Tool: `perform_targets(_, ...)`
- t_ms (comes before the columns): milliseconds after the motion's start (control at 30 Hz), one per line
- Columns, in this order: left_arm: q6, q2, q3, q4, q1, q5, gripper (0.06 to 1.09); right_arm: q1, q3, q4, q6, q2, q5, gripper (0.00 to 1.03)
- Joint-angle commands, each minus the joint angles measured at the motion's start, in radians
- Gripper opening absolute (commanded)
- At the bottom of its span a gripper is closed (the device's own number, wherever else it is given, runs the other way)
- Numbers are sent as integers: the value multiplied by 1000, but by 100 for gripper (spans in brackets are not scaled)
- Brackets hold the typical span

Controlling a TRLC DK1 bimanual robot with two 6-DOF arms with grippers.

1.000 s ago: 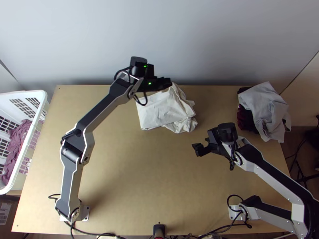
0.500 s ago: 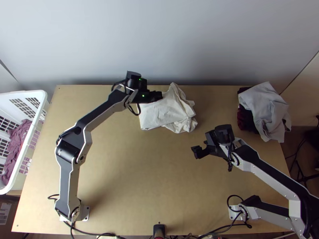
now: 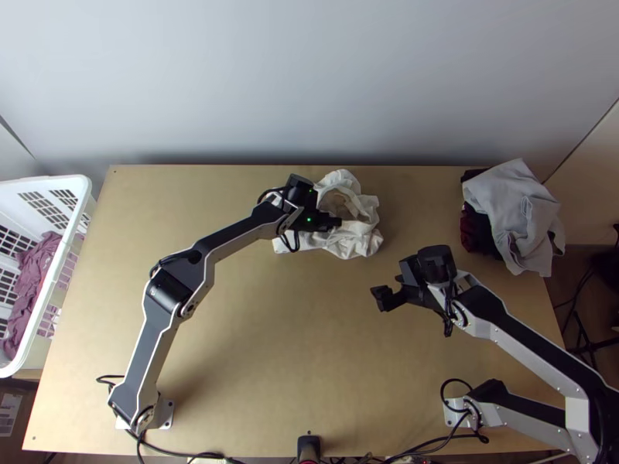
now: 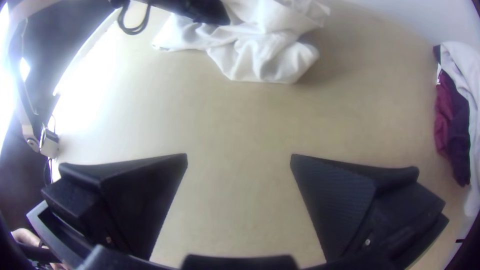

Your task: Fold the t-shirt

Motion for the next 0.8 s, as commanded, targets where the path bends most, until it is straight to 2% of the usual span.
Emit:
perform_targets(0, 41, 101, 113, -139, -17, -105, 9, 61, 47, -21, 49, -27, 0, 96)
perform_targets(67, 65, 133, 172, -211, -31, -131, 9, 78, 59, -35, 59, -37, 2, 96)
perform_targets(167, 67, 124, 200, -234, -27, -127, 9, 78, 74, -57, 66, -38, 2, 96)
perform_targets(333, 1, -57, 212, -236, -9, -4, 9, 71, 91, -101, 79, -54, 2, 96)
perform_targets(367, -4, -93, 223, -236, -9, -2, 15, 70, 91, -106, 83, -57, 2, 96)
perform_targets(400, -12, -128, 243, -246, -9, 8, 30, 67, 93, -110, 89, -60, 2, 96)
perform_targets(433, -21, -157, 260, -259, -9, 22, 49, 64, 91, -112, 92, -67, 2, 96)
perform_targets(500, -33, -214, 289, -295, -6, 47, 95, 53, 91, -116, 100, -83, 2, 96)
perform_targets(533, -39, -243, 300, -306, -3, 53, 104, 51, 93, -120, 108, -90, 2, 96)
perform_targets(667, -55, -333, 321, -343, 23, 78, 104, 33, 94, -147, 129, -127, 2, 96)
perform_targets(767, -25, -387, 321, -421, 63, 101, 104, -15, 74, -156, 146, -135, 2, 96)
